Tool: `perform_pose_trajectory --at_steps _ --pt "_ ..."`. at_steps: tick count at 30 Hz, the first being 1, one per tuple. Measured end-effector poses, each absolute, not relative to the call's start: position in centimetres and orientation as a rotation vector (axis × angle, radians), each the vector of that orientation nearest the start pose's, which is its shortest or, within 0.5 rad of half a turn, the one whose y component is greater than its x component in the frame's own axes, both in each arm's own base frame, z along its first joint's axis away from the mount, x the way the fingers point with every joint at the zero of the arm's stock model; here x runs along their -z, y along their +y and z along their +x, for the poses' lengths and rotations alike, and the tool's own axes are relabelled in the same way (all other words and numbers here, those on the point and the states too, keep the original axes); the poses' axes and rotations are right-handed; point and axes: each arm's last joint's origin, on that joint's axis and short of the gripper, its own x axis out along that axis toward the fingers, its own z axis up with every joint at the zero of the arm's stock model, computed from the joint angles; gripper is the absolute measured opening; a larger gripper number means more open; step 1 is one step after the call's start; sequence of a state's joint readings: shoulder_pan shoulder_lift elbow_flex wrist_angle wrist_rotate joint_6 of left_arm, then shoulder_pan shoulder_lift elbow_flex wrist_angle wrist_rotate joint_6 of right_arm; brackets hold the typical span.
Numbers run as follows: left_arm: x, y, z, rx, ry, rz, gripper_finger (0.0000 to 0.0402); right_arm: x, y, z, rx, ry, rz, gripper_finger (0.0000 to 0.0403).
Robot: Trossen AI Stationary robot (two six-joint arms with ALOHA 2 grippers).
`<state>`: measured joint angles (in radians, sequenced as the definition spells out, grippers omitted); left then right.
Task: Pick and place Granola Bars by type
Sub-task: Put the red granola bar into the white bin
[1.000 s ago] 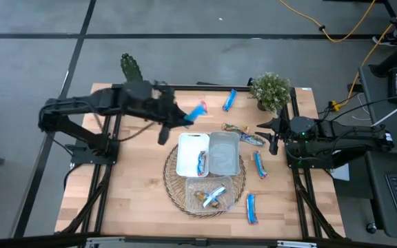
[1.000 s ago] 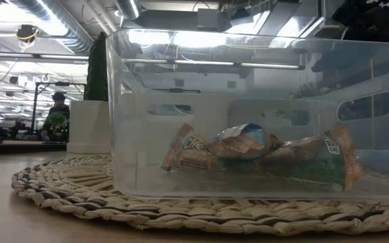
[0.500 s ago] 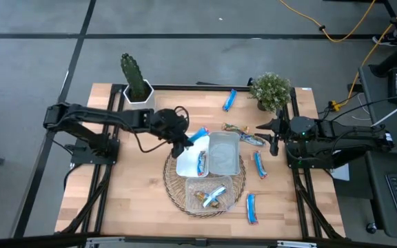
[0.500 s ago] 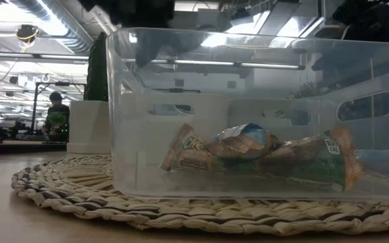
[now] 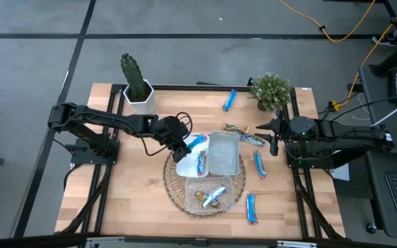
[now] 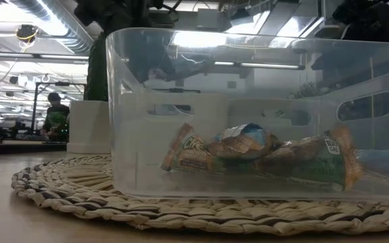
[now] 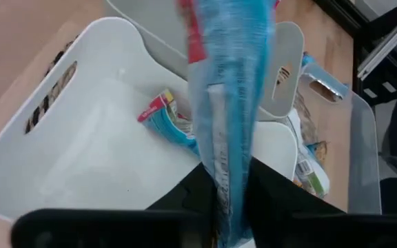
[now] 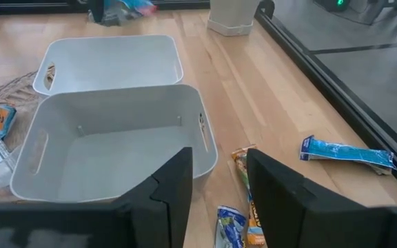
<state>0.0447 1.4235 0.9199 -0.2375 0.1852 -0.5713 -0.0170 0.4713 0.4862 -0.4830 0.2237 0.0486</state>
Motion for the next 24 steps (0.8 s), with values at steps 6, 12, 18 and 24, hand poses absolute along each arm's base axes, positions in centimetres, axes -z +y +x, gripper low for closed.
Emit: perform_pose_trajectory --at_steps 6,12,18,24 --pt "-23.5 0.6 29.6 -0.069 0.757 -0.641 0.0127 -24.4 -0.8 11.4 0.248 0.461 -0.001 0.0141" --pt "-24.9 0.6 30.1 -0.047 0.715 -0.639 0.0183 -24.4 -0.8 11.4 0.262 0.453 0.060 0.0141" --pt "-29.7 0.7 31.4 0.020 0.570 -0.550 0.0199 -24.4 -0.8 11.4 0.268 0.450 0.083 0.0141" --pt "-35.4 0.8 32.0 0.035 0.404 -0.404 0.0187 -24.4 -0.7 11.5 0.272 0.421 0.268 0.0141"
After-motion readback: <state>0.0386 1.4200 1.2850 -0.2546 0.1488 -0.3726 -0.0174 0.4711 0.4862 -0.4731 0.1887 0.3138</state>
